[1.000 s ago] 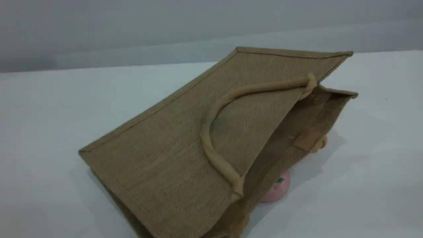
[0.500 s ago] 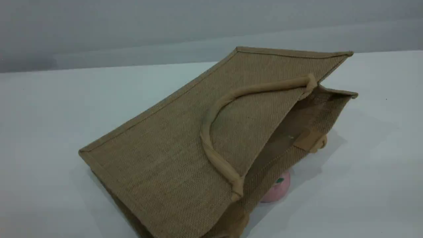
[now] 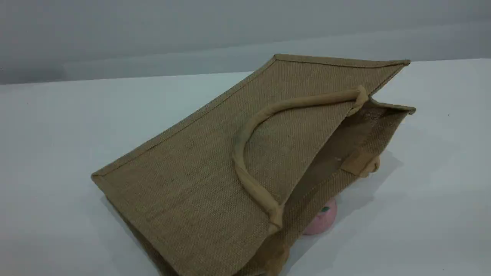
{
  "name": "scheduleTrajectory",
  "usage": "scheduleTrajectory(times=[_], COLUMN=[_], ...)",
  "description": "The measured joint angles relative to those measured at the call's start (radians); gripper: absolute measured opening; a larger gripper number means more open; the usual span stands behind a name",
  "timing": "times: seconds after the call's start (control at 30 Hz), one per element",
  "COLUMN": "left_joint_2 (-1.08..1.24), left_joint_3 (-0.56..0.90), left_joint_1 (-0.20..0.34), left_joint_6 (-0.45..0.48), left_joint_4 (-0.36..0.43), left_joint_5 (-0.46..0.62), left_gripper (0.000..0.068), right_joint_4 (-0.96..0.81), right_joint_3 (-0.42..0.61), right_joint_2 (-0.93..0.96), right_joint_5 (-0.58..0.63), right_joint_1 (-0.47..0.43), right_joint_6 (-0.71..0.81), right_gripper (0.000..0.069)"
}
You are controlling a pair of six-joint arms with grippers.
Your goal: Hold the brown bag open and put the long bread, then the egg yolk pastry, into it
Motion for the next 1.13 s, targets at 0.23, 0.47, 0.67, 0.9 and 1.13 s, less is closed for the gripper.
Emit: scheduleTrajectory(times=[0.23, 0.47, 0.67, 0.9, 1.13], left_joint_2=[-0.003, -0.139, -0.157, -0.156, -0.156], left_joint_3=[0.0, 0.0, -0.004, -0.002, -0.002], left_joint_1=[0.22, 0.245, 0.245, 0.245, 0.245], left_joint_6=[0.0, 0.0, 0.0, 0.0, 0.0], left_joint_4=[0.0, -0.003, -0.01, -0.01, -0.009], left_joint_5=[-0.001, 0.0, 0.007, 0.004, 0.003], left_gripper=[0.0535, 0.0535, 0.0535, 0.0535, 0.0535], right_joint_4=[0.0, 0.0, 0.0, 0.0, 0.0], right_joint_3=[0.0, 0.0, 0.0, 0.0, 0.0], right_joint_2=[0.0, 0.0, 0.0, 0.0, 0.0], right_joint_5=[0.0, 0.0, 0.0, 0.0, 0.0], right_joint_1=[0.0, 0.0, 0.0, 0.0, 0.0], right_joint_6=[0.0, 0.0, 0.0, 0.0, 0.0], right_gripper=[0.0441, 0.0441, 0.0441, 0.0441, 0.044])
